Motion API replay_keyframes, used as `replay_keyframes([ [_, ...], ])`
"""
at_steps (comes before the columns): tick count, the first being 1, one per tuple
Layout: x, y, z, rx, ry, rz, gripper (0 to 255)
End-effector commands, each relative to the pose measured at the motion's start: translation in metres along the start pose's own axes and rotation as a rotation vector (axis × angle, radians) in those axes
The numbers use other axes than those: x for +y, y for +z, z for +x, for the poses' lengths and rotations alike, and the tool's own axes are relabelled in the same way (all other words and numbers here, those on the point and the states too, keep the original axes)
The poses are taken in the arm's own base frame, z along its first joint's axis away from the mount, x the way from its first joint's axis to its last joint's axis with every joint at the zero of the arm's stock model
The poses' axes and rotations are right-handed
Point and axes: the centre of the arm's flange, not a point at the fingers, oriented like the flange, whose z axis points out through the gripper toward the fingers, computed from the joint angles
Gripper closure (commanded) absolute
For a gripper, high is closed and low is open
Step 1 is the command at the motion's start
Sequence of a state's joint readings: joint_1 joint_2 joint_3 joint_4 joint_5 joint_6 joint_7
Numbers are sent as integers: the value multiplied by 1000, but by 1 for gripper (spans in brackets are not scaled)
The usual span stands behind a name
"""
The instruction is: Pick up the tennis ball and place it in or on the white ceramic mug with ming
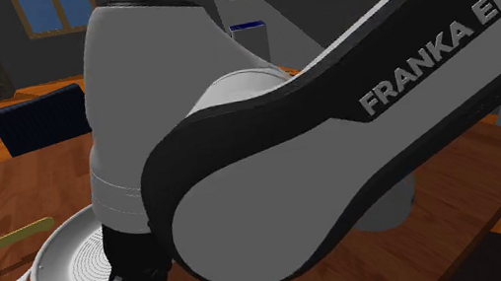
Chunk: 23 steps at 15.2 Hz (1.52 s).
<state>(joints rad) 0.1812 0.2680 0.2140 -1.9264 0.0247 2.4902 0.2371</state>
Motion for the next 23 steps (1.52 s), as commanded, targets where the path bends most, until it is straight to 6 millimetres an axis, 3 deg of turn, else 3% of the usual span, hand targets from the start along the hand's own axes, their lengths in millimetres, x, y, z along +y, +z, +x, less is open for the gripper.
replay_keyframes([
  [1,-2,-9,2,0,0,0,255],
  [10,-9,-54,15,0,0,0,255],
  [11,-8,-49,13,0,0,0,255],
  [12,-8,-49,13,0,0,0,0],
  [15,-9,-13,68,-223,-50,-73,0],
  [16,-9,-9,73,-246,-55,-80,0],
  [23,-5,30,63,-246,-55,-80,0],
])
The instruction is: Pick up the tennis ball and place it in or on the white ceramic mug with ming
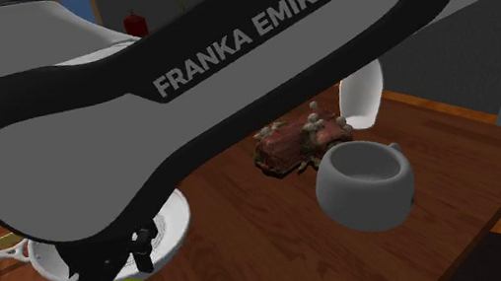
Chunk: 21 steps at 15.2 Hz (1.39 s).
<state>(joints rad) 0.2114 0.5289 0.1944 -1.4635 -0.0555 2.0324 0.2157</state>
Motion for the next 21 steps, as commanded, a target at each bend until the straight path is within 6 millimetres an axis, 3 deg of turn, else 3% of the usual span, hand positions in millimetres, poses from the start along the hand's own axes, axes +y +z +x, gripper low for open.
replay_keyframes([
  [1,0,9,0,-5,-1,0,0],
  [8,0,9,0,-5,-1,0,0],
  [9,0,9,0,-5,-1,0,255],
  [18,0,9,0,-5,-1,0,255],
  [21,-1,-6,0,-5,-1,0,255],
])
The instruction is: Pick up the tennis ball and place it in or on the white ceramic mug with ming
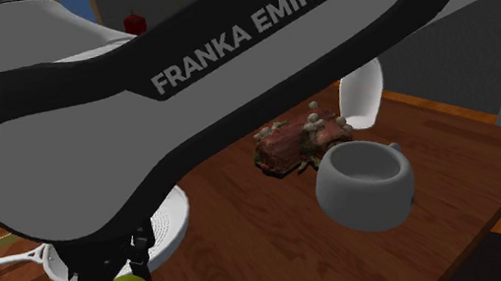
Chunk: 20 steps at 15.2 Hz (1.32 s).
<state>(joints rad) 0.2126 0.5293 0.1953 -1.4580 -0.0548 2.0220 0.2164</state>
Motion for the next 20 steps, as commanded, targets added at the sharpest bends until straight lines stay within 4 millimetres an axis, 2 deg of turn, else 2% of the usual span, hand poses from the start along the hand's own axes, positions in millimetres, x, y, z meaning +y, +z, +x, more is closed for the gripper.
replay_keyframes([
  [1,0,-10,1,0,0,0,255],
  [20,-6,-110,4,0,0,0,255],
])
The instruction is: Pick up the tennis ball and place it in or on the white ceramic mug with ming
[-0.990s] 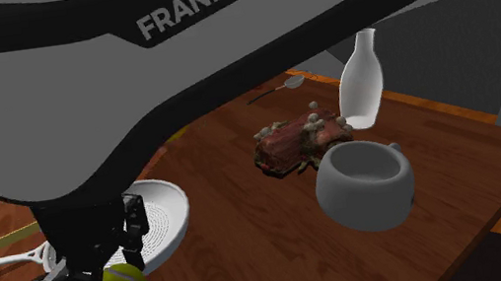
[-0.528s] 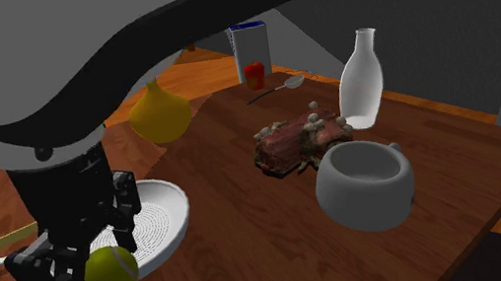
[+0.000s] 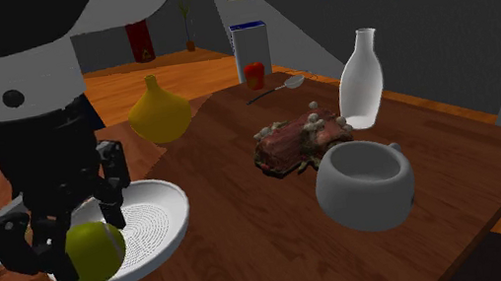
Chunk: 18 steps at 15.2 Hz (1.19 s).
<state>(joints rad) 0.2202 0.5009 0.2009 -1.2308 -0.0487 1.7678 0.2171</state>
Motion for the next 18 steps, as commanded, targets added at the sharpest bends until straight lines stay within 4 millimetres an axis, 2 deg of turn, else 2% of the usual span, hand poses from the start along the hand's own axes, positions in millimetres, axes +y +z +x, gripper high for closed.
replay_keyframes([
  [1,0,-10,0,0,0,0,255],
  [10,-3,-55,2,0,0,0,255],
  [18,67,-64,-77,0,0,0,255],
])
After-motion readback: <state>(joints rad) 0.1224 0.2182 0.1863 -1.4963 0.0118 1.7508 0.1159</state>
